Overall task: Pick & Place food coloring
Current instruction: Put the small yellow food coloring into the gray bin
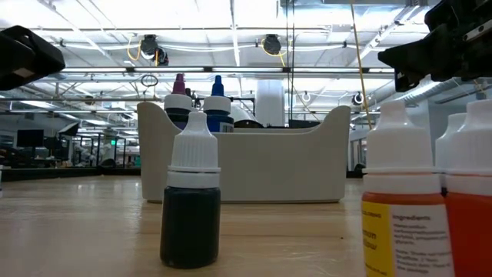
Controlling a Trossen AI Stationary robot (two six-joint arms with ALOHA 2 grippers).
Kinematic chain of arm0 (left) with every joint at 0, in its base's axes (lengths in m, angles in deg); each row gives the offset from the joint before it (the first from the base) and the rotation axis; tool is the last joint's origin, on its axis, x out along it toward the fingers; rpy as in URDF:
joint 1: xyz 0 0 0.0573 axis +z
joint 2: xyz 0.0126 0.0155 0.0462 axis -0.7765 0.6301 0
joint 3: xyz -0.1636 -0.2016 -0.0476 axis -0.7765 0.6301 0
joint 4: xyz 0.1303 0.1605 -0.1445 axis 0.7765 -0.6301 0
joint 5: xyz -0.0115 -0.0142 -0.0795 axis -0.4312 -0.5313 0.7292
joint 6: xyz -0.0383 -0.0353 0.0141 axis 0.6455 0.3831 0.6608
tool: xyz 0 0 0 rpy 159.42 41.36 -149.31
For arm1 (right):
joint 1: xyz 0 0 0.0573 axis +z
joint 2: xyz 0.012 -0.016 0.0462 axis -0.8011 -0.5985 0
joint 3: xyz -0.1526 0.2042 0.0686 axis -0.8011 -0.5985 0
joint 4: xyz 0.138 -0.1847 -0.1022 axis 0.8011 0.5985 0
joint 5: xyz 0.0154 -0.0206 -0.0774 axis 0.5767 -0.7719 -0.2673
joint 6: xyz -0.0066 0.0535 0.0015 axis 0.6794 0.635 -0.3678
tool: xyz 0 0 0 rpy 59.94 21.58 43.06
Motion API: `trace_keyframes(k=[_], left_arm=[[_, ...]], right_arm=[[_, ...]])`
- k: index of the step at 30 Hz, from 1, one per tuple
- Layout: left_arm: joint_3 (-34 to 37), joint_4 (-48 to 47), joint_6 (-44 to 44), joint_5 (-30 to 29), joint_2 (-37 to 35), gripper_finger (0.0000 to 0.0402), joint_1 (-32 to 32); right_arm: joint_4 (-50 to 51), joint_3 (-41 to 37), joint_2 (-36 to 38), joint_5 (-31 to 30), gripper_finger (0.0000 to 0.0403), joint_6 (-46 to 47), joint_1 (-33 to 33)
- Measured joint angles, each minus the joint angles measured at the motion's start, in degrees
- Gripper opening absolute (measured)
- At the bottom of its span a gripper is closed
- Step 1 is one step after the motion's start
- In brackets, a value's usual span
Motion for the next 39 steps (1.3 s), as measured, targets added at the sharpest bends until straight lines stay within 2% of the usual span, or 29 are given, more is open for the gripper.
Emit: trace_keyframes(k=[39], left_arm=[[0.03, 2.53, -0.58, -1.0, 0.59, 0.023, 0.02]], right_arm=[[0.0, 0.0, -0.02, -0.04, 0.0, -0.24, 0.0]])
